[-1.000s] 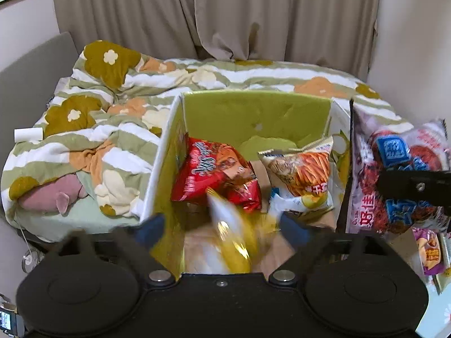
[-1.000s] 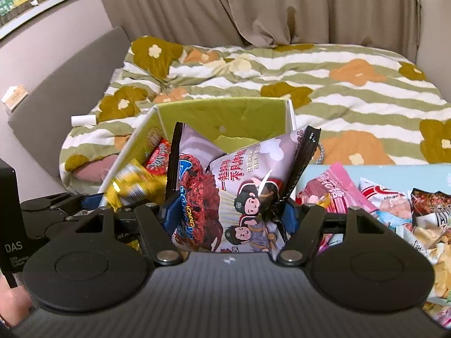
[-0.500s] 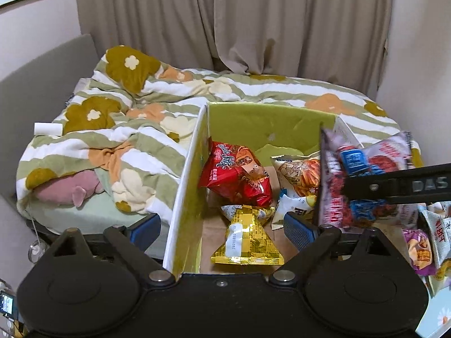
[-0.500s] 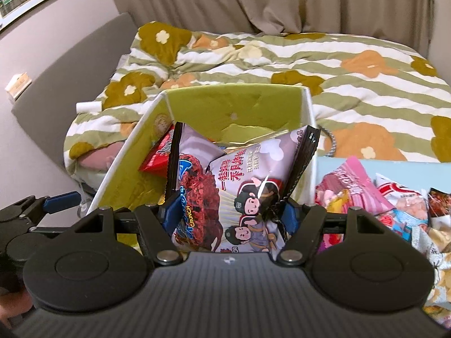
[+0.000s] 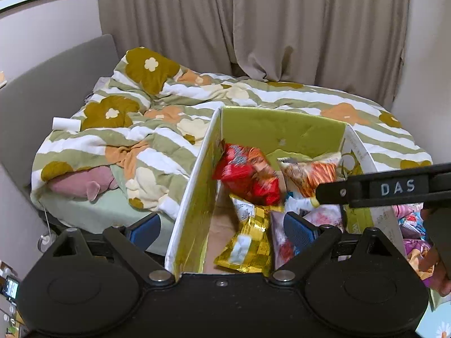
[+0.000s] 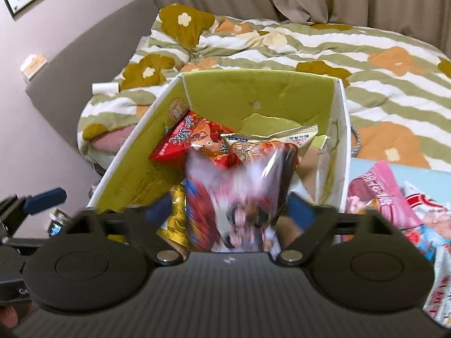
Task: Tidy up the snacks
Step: 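Carry both bags into the yellow box and open both tools, then grasp potato chip bag with left tool while right tool grasps cream-orange bag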
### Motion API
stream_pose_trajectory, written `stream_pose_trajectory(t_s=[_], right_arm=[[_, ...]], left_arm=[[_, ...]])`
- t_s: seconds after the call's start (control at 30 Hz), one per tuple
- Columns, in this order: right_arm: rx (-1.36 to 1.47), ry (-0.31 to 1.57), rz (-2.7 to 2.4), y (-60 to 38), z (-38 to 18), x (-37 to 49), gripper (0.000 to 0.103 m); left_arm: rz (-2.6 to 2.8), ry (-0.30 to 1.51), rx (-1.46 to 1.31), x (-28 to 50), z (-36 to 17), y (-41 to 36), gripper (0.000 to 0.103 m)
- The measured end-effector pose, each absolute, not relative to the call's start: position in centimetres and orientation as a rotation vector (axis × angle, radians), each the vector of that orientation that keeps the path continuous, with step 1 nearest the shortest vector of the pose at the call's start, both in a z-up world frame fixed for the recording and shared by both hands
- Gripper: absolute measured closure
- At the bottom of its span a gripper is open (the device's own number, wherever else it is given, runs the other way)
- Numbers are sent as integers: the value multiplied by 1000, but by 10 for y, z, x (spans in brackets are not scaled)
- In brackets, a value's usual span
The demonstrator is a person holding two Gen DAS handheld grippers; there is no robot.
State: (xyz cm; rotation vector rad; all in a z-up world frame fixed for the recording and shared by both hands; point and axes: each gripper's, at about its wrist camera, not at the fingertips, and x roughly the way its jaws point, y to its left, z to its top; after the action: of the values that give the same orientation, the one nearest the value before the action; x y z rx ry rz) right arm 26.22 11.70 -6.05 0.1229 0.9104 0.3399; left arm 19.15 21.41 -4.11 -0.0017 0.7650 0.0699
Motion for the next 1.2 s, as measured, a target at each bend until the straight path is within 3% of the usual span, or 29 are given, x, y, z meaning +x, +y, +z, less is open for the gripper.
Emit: stream_pose_trajectory(t_s=[0.4, 0.7, 1.2], right_arm=[[108, 845, 346, 116, -57, 250, 0], [97, 801, 328, 112, -25, 221, 0], [236, 673, 132, 35, 23, 138, 0]], left_arm=[[78, 758, -2, 181, -37, 213, 7], [42, 706, 3, 162, -14, 212, 7], [-212, 643, 67, 141, 8, 159, 5]])
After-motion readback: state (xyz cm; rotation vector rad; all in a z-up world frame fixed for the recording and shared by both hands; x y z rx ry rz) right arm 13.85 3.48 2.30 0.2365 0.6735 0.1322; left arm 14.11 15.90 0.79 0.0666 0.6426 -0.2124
